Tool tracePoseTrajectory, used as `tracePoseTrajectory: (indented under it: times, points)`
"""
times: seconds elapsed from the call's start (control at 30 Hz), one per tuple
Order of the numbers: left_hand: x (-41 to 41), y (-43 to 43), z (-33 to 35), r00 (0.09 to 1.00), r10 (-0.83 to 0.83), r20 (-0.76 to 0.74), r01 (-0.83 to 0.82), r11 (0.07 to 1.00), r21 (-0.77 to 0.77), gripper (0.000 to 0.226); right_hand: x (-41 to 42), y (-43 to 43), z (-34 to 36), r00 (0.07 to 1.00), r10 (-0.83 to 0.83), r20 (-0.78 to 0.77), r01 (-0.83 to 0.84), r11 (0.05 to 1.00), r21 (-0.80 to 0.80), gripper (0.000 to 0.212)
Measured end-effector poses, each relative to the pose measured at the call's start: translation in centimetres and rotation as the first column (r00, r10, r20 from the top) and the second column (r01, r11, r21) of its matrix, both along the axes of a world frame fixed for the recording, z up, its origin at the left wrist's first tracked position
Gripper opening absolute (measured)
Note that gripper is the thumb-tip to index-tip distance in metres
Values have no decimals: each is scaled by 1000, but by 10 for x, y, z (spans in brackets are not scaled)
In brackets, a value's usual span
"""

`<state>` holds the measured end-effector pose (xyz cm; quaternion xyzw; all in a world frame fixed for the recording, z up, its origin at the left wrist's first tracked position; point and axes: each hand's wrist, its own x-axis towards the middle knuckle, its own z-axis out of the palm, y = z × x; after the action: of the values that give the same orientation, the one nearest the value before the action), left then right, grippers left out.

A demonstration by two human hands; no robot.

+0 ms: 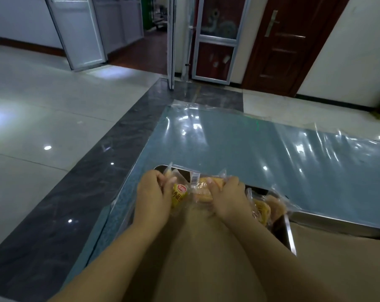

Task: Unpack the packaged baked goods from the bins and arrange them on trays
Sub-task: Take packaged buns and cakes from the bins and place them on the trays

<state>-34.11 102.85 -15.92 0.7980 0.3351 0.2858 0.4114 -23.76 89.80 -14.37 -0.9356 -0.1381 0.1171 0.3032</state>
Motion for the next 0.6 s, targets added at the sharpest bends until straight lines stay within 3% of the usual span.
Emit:
tracePoseTrajectory:
  times: [0.13, 0.3, 0.43, 0.6]
  points:
    - [18, 3, -26, 993, -22, -115, 24, 1000, 18, 10, 12, 11, -22, 999, -14, -44, 10, 994, -107, 69]
    - [8, 4, -42, 992, -73, -102, 75, 997, 11, 53, 5, 5, -38, 996, 85, 7, -84, 987, -137, 67]
    - [1, 7, -52, 986, -45, -159, 69, 986, 149, 47, -11, -5, -43, 983, 139, 122, -139, 990, -14, 72]
    - [7, 22, -58, 963, 13, -271, 95, 919, 382, 40, -6, -2, -50, 944, 200, 262, -197, 980, -38, 63]
